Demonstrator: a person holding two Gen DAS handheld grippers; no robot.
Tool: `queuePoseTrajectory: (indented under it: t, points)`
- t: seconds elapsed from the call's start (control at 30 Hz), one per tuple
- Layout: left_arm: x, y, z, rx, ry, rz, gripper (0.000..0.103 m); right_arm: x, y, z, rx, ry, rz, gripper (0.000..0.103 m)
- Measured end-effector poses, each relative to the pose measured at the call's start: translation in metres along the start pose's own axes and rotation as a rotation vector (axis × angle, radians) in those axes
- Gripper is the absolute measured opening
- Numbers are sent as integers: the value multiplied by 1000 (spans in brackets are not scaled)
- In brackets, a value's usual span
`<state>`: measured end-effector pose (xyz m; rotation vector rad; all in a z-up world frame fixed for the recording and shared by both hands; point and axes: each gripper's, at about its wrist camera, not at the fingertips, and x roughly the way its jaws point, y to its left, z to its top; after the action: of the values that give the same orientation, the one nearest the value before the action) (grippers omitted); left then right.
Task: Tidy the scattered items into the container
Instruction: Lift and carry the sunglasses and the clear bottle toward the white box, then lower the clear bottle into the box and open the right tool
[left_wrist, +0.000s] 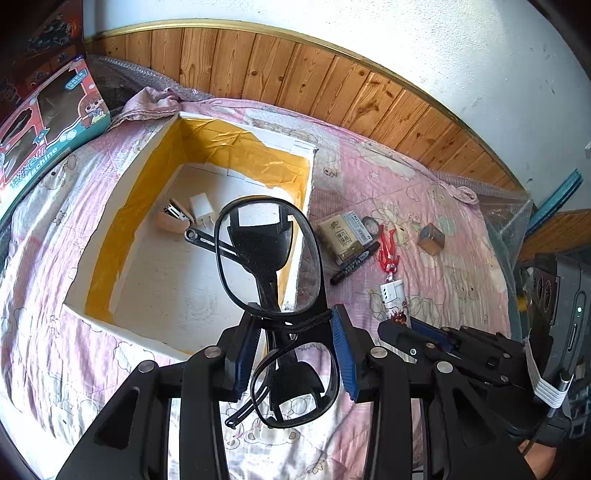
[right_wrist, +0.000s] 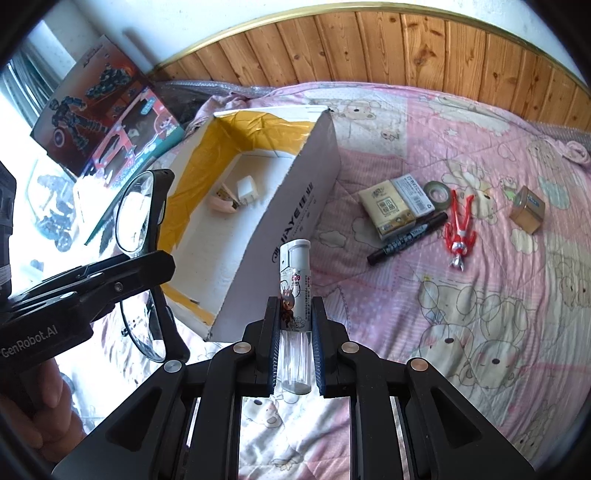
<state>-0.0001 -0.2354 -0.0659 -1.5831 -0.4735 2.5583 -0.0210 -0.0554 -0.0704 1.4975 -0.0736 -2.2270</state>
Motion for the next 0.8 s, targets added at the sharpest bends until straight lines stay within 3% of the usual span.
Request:
queuePoseTrajectory:
  t: [0.8]
  points:
    - [2,51,26,-126,-14,29,40,5,61,64,-166,-40,60,16]
